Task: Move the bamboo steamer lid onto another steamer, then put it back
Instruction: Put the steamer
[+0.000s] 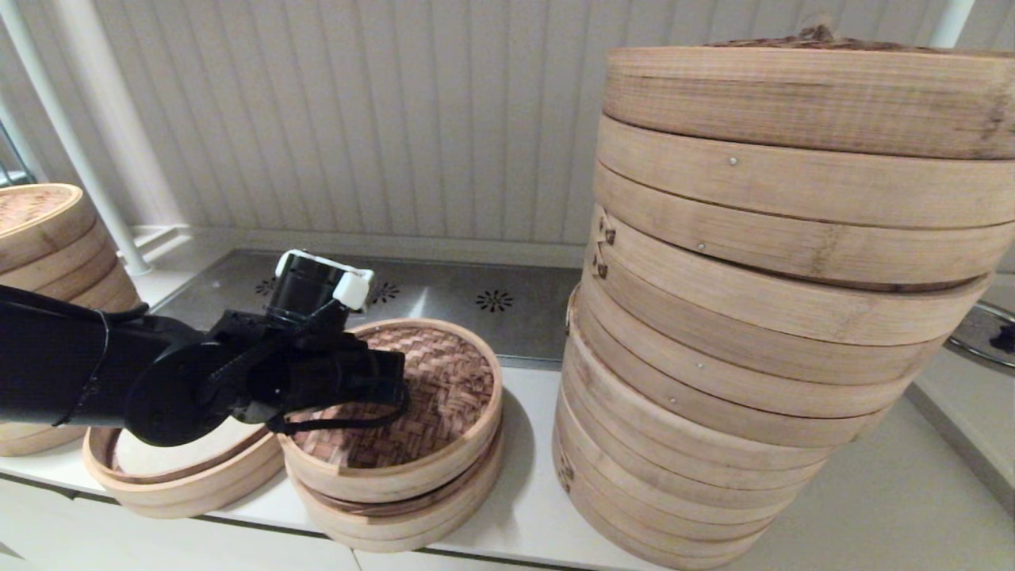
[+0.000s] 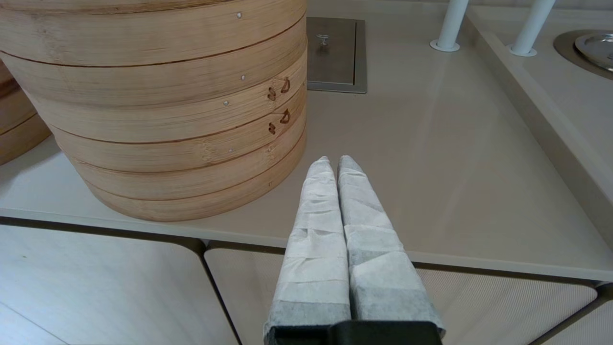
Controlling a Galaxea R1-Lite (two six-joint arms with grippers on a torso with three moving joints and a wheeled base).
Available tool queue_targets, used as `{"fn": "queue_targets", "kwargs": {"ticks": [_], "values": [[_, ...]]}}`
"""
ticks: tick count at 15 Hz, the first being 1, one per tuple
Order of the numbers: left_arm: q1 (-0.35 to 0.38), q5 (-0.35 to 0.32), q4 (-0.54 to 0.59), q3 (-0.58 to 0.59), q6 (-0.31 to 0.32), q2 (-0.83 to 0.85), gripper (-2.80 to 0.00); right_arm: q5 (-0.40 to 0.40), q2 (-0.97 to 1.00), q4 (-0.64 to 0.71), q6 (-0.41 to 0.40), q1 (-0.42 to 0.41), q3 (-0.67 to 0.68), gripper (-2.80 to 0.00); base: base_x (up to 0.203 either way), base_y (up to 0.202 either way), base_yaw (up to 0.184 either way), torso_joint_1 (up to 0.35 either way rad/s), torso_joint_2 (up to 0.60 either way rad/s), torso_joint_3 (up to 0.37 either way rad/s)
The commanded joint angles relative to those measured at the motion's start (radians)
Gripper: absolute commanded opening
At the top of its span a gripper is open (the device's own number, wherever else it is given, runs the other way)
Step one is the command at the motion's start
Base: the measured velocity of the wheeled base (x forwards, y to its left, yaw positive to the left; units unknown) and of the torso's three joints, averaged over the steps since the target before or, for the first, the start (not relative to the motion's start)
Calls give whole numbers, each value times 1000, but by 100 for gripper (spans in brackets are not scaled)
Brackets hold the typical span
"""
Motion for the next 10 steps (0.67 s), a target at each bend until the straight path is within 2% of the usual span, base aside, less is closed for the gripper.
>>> {"fn": "queue_targets", "kwargs": {"ticks": [1,10], "values": [[-1,1,-3,3,-1,4,-280,0,0,0,0,0,1,-280,0,0,0,0,0,0],[-17,3,-13,23,-4,8,-280,0,0,0,0,0,0,-280,0,0,0,0,0,0]]}}
